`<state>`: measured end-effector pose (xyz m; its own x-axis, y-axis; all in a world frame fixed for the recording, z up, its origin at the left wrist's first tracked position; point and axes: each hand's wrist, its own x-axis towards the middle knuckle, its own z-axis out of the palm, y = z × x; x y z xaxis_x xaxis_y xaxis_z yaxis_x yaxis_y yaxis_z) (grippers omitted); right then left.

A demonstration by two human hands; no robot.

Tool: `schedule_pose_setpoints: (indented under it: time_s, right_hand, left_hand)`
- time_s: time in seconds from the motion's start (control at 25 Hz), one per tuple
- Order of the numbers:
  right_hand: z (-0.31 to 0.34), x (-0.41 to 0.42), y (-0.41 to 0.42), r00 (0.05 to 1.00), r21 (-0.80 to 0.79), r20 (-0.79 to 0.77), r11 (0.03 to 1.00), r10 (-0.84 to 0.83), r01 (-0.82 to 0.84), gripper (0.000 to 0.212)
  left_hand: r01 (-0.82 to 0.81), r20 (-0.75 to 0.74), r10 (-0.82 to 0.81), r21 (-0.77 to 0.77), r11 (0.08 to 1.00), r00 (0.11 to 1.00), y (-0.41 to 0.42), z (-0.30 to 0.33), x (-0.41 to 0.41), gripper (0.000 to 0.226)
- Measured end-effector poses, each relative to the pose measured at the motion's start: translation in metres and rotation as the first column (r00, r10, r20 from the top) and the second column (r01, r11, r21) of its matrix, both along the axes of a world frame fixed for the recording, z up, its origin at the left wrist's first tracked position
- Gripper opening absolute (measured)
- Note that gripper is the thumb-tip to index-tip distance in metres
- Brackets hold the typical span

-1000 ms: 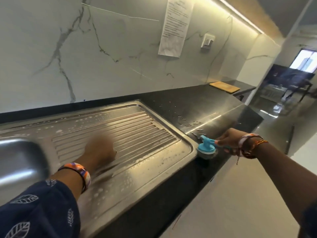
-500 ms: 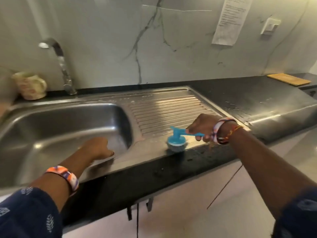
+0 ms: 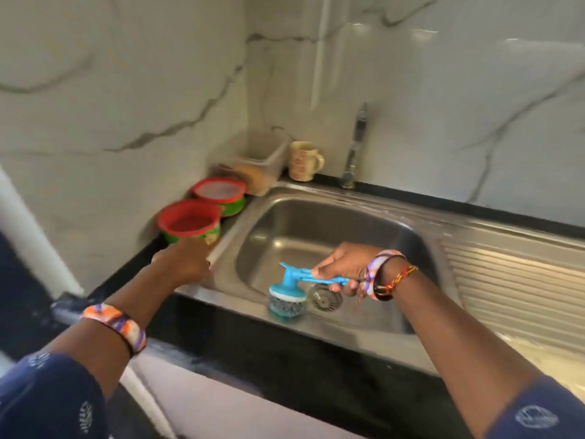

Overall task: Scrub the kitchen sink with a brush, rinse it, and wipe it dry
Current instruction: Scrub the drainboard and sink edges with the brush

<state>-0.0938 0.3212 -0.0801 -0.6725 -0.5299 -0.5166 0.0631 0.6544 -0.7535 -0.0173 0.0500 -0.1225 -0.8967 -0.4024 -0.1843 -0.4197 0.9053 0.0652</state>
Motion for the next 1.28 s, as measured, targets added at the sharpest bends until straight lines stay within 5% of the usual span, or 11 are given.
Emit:
schedule_pose_setpoints:
  time_s: [0.16,0.36,0.64,0.8,0.96,1.04,1.28]
  right_hand:
    - [0.001,-0.003,-0.059,0.994,-0.039,-0.007,0.993,0.113,-0.113,0.011]
    - [-0.005,-0.010,-0.102,0.975,-0.085,-0.078,0.973,0.210,-0.216,0.031]
    - [0.003,-0.059,0.047,0.960,0.203,0.111,0.940,0.258,-0.276,0.019]
    - [0.013,-0.067,0.167,0.977,0.286,0.186,0.945,0.109,-0.159,0.006]
    - [0.027,-0.069,0.229,0.966,0.337,0.239,0.924,0.100,-0.180,0.028]
    - [0.029,-0.065,0.234,0.961,0.334,0.245,0.919,0.129,-0.209,0.014]
    - [0.006,-0.063,0.142,0.955,0.171,0.124,0.943,0.268,-0.287,0.016]
  left_hand:
    - [-0.017,-0.013,0.017,-0.025,1.000,1.000,-0.023,-0.006,0.010,0.025]
    - [-0.148,-0.065,0.143,-0.083,0.986,0.988,-0.019,-0.007,0.004,0.026]
    - [-0.352,-0.105,0.349,-0.012,0.936,0.931,0.030,-0.009,0.011,0.026]
    - [-0.204,-0.172,0.206,0.026,0.979,0.963,0.084,-0.010,-0.004,0.031]
    - [-0.059,-0.168,0.061,0.017,0.998,0.984,0.134,-0.017,-0.033,0.041]
    - [-0.020,-0.172,0.025,0.033,0.999,0.985,0.147,-0.020,-0.041,0.043]
    - [-0.035,-0.187,0.034,-0.002,0.999,0.982,0.122,-0.006,-0.039,0.043]
